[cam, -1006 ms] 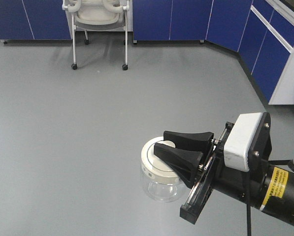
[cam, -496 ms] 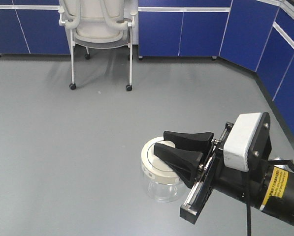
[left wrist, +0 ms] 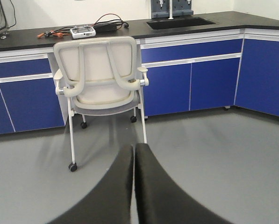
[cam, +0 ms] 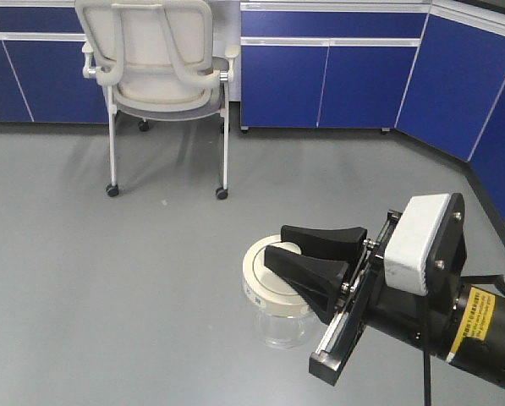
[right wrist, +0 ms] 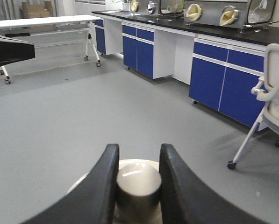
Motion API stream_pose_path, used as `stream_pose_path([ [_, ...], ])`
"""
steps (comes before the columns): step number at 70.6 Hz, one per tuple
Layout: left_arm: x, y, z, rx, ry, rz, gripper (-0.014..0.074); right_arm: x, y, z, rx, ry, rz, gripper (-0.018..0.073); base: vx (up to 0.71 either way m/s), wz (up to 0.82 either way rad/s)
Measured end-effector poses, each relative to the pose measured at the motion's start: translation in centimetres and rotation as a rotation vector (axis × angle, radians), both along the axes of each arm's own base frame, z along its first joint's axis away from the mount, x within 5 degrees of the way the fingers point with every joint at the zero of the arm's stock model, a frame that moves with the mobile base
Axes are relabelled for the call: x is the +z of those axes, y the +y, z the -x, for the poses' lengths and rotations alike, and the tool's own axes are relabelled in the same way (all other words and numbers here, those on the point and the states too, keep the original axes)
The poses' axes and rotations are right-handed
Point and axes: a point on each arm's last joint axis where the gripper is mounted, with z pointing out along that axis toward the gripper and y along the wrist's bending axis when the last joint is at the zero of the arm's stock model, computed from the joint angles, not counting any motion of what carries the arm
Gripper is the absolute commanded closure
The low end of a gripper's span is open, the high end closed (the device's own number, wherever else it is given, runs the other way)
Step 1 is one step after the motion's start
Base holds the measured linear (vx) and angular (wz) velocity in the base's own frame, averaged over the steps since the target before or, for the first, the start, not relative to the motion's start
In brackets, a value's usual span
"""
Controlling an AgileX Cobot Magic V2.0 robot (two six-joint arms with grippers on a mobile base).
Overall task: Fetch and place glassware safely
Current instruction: 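Drive the base away from the bench holding the jar in the right gripper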
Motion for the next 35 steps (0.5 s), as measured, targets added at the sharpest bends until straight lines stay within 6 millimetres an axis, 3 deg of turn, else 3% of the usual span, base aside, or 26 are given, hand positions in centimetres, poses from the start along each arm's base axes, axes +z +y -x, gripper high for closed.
stream_pose_path([
  [35, 0.0, 0.0, 0.0, 0.0, 0.0, 0.0, 0.0603, 0.0, 0.0, 0.0, 0.0, 0.0, 0.0, 0.056, 0.56, 0.01],
])
